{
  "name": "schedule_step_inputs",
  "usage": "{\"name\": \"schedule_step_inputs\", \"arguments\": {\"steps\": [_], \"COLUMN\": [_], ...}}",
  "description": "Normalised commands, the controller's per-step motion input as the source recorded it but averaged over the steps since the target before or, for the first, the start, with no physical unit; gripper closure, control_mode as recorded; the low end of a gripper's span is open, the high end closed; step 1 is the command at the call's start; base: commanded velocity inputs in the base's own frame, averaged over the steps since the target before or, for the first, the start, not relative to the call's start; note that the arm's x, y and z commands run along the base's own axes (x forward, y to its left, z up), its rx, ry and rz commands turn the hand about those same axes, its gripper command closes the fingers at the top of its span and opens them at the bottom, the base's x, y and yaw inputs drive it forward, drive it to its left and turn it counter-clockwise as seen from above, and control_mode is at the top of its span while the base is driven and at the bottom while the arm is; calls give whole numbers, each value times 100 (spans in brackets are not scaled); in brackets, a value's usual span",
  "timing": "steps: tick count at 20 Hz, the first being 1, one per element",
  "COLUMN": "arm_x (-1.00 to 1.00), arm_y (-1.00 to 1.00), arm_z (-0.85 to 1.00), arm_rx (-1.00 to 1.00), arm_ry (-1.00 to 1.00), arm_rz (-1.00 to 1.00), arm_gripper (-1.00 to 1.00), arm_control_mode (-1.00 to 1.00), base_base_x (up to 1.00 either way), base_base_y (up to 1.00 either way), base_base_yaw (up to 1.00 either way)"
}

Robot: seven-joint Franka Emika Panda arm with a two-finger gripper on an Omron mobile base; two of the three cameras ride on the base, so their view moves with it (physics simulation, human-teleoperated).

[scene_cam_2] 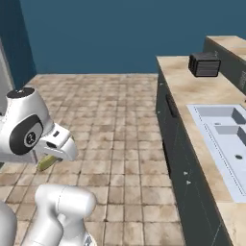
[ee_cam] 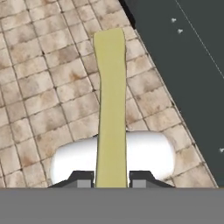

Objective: Retrieve the butter from the fridge and place it on a plate on the dining table. Then retrieve the butter knife by the fridge and place it near the plate.

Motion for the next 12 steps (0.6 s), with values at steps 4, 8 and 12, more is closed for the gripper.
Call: {"name": "schedule_step_inputs", "arguments": {"steps": [4, 8, 12], "arm_x": [0, 0, 0], "arm_y": [0, 0, 0], "arm_z": [0, 0, 0], "arm_rx": [0, 0, 0], "arm_ry": [0, 0, 0], "arm_rz": [0, 0, 0], "arm_gripper": [100, 100, 100], "arm_control_mode": [100, 100, 100], "base_base_x": [0, 6, 70], "base_base_y": [-67, -17, 2], "base_base_yaw": [-43, -30, 12]}}
